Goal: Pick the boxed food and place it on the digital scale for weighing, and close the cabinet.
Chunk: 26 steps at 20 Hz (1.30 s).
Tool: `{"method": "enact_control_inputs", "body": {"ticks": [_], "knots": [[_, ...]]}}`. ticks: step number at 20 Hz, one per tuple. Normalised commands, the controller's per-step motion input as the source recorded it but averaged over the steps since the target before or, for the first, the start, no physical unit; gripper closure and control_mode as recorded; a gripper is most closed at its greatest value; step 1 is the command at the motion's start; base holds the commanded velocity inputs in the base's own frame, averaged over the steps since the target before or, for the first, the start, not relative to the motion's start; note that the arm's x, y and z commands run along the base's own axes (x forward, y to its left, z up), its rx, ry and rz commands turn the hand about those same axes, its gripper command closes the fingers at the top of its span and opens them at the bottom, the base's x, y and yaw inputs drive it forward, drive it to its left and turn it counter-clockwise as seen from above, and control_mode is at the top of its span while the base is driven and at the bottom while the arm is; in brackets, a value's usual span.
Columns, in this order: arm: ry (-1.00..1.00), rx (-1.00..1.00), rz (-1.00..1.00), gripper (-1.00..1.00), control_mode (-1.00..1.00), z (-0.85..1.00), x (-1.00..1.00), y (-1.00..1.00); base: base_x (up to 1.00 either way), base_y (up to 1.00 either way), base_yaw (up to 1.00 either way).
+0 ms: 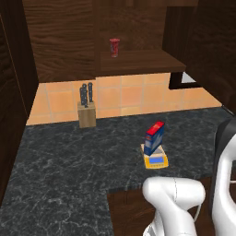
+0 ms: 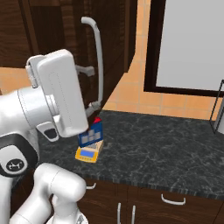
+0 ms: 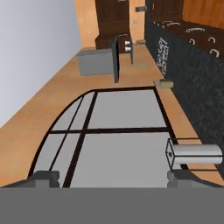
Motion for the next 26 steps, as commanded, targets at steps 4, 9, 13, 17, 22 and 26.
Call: {"method": "enact_control_inputs", "body": {"ticks": [4, 9, 13, 17, 22, 26], "knots": [[0.00, 0.00, -0.06, -1.00, -1.00, 0.00, 0.08, -0.16, 0.00, 0.00, 0.00], [0.00, 0.00, -0.03, -1.00, -1.00, -0.21, 0.39, -0.05, 0.00, 0.00, 0.00], [0.01, 0.00, 0.00, -1.00, -1.00, -0.18, 0.44, 0.16, 0.00, 0.00, 0.00], [0.00, 0.02, 0.03, -1.00, -1.00, -0.01, 0.24, 0.39, 0.00, 0.00, 0.00], [0.06, 0.01, 0.06, -1.00, -1.00, 0.00, 0.00, 0.78, 0.00, 0.00, 0.00], [0.08, 0.02, 0.10, -1.00, -1.00, 0.00, 0.00, 0.81, 0.00, 0.00, 0.00]]}}
